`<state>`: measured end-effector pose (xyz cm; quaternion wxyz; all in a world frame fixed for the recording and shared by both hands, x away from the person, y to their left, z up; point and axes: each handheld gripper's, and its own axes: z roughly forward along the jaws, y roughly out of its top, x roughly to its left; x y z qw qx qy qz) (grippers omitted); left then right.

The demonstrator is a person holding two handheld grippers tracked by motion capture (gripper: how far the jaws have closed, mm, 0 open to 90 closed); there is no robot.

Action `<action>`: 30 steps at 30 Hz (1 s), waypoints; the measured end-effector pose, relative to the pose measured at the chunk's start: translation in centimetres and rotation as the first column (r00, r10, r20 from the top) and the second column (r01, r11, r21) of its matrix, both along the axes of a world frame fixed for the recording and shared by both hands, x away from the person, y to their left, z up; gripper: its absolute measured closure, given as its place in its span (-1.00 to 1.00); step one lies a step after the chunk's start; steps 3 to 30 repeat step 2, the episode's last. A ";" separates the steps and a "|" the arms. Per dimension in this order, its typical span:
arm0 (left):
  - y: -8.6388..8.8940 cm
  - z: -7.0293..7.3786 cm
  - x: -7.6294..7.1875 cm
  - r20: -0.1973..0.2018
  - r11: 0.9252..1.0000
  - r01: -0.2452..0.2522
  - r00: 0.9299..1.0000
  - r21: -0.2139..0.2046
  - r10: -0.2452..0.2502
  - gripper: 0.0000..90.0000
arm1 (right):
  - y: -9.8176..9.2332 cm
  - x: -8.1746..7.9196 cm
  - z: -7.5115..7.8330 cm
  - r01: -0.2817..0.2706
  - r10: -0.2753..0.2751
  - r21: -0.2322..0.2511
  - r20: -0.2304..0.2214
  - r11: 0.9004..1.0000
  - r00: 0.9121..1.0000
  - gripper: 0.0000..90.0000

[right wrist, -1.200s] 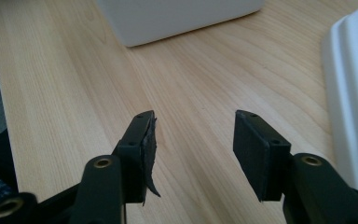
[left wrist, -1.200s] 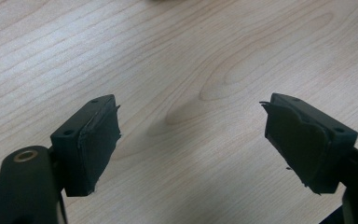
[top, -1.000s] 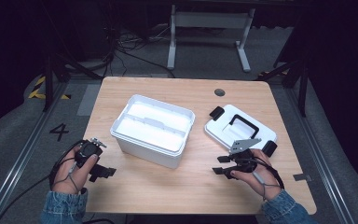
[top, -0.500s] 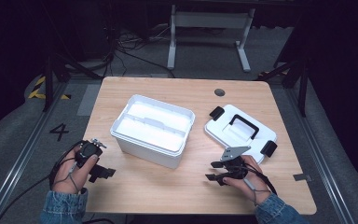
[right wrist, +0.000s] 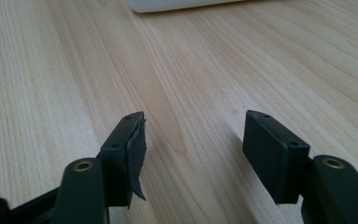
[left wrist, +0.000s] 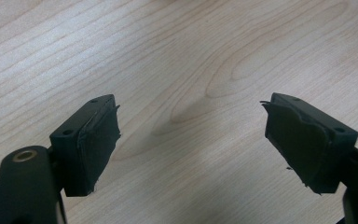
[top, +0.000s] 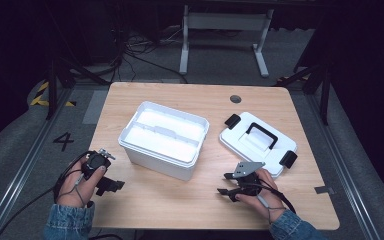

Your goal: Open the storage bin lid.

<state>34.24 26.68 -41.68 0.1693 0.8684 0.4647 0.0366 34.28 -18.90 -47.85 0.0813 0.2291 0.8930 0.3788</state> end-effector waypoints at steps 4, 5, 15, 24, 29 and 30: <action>0.0 0.0 0.0 0.003 1.000 0.001 1.000 0.004 -0.001 -0.60 | 0.1 -0.1 0.0 -0.004 0.004 -0.006 0.010 1.000 1.000 -0.12; 0.0 0.0 0.0 0.003 1.000 0.001 1.000 0.004 -0.001 -0.60 | 0.1 -0.1 0.0 -0.004 0.004 -0.006 0.010 1.000 1.000 -0.12; 0.0 0.0 0.0 0.003 1.000 0.001 1.000 0.004 -0.001 -0.60 | 0.1 -0.1 0.0 -0.004 0.004 -0.006 0.010 1.000 1.000 -0.12; 0.0 0.0 0.0 0.003 1.000 0.001 1.000 0.004 -0.001 -0.60 | 0.1 -0.1 0.0 -0.004 0.004 -0.006 0.010 1.000 1.000 -0.12; 0.0 0.0 0.0 0.003 1.000 0.001 1.000 0.004 -0.001 -0.60 | 0.1 -0.1 0.0 -0.004 0.004 -0.006 0.010 1.000 1.000 -0.12; 0.0 0.0 0.0 0.003 1.000 0.001 1.000 0.004 -0.001 -0.60 | 0.1 -0.1 0.0 -0.004 0.004 -0.006 0.010 1.000 1.000 -0.12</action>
